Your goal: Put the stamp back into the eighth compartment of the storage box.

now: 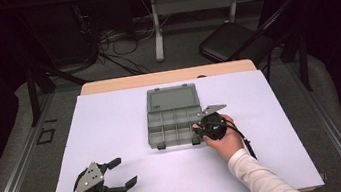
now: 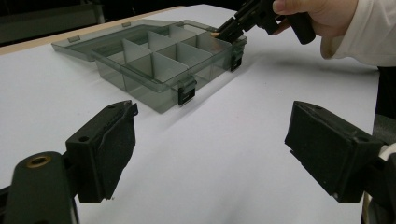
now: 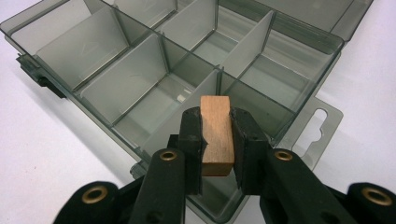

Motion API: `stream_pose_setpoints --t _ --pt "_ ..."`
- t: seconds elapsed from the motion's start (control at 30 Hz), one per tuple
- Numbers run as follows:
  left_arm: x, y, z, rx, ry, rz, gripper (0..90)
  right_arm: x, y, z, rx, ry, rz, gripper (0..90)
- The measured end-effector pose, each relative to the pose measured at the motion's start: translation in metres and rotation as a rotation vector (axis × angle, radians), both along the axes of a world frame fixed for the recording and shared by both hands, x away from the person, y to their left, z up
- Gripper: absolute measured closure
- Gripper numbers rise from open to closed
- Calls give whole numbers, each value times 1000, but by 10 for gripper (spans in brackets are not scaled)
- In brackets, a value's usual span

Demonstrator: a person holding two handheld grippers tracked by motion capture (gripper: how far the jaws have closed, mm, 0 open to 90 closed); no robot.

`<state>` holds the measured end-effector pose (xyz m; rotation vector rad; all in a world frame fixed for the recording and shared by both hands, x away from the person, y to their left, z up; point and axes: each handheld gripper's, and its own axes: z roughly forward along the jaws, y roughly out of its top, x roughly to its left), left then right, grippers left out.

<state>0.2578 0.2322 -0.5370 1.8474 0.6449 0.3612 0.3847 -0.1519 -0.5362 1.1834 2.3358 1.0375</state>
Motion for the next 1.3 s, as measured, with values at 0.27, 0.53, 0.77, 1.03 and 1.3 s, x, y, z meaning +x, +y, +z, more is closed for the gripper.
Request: stream_pose_setpoints --t 0.27,0.53,0.77,1.03,1.3 --pt "0 0 0 1 0 0 161 0 0 -1 -1 -8 0 731" --pt "0 0 0 2 -1 -1 161 0 -1 2 9 -26 1 676" --pt "0 0 0 4 -3 -2 161 -4 -1 7 10 -77 14 574" --pt "0 -1 0 3 2 -2 160 -6 -4 12 -6 -117 -3 444" --pt "2 -1 -1 4 5 -4 161 -4 -6 11 -2 -102 -6 420"
